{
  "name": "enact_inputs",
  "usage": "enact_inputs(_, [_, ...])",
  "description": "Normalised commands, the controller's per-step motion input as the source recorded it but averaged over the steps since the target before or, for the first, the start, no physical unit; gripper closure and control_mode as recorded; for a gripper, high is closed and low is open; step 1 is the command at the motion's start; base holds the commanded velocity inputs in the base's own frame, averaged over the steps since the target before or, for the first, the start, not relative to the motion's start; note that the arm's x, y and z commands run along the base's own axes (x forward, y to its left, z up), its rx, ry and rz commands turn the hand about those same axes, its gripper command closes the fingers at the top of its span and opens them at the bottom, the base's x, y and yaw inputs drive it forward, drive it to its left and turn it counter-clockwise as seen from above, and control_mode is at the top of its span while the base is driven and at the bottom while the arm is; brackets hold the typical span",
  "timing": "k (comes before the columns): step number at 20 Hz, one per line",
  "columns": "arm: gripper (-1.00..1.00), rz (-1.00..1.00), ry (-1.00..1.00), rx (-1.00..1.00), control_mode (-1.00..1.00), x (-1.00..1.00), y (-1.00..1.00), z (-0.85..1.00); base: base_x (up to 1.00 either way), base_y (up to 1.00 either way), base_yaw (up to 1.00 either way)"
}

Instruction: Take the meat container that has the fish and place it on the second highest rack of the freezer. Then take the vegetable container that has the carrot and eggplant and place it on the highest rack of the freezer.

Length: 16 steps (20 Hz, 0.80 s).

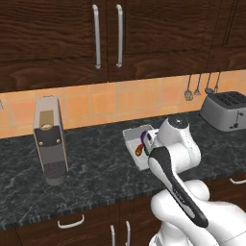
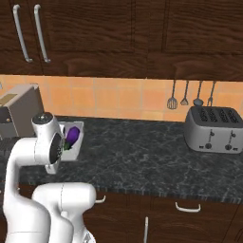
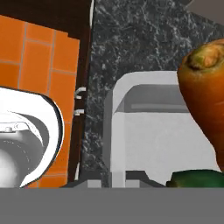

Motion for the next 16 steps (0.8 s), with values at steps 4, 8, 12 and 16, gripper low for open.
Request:
enact_inputs(4, [1.0,0.0,-0.04,0.0,-1.0,-0.83,0.0,1.0,0.0,0.0,0.0])
enact_inputs(8, [1.0,0.0,-0.01,0.0,-1.0,-0.74,0.0,1.0,0.0,0.0,0.0])
enact_inputs(12, [1.0,0.01,-0.07,0.0,-1.0,-0.83,-0.15,0.99,0.0,0.0,0.0])
enact_inputs(16, [1.0,0.09,-0.09,0.0,-1.0,-0.95,-0.23,0.87,0.0,0.0,0.0])
